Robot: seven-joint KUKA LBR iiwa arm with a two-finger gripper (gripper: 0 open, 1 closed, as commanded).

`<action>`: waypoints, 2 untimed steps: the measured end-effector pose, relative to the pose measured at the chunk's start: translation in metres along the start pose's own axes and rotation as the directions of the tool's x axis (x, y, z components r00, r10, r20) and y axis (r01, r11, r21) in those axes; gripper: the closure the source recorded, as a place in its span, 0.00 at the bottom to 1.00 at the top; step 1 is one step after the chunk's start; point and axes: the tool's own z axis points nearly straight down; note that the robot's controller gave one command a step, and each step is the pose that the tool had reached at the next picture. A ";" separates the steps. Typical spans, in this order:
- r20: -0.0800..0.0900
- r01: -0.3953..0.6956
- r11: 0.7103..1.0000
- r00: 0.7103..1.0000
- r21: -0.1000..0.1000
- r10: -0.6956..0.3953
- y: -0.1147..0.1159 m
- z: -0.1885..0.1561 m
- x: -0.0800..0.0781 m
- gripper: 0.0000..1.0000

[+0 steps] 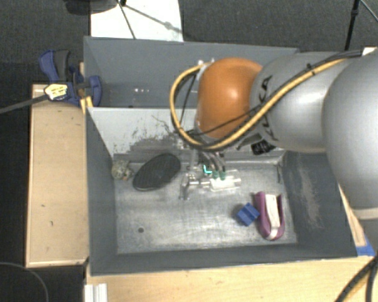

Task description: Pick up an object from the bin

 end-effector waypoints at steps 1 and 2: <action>0.004 0.023 1.000 1.000 0.000 -0.023 0.045 0.058 0.000 0.00; 0.008 0.014 1.000 1.000 -0.001 -0.014 0.043 0.055 -0.001 1.00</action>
Offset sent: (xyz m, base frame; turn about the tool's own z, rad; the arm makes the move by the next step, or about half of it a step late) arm -0.0001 0.0429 -0.0561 -0.0175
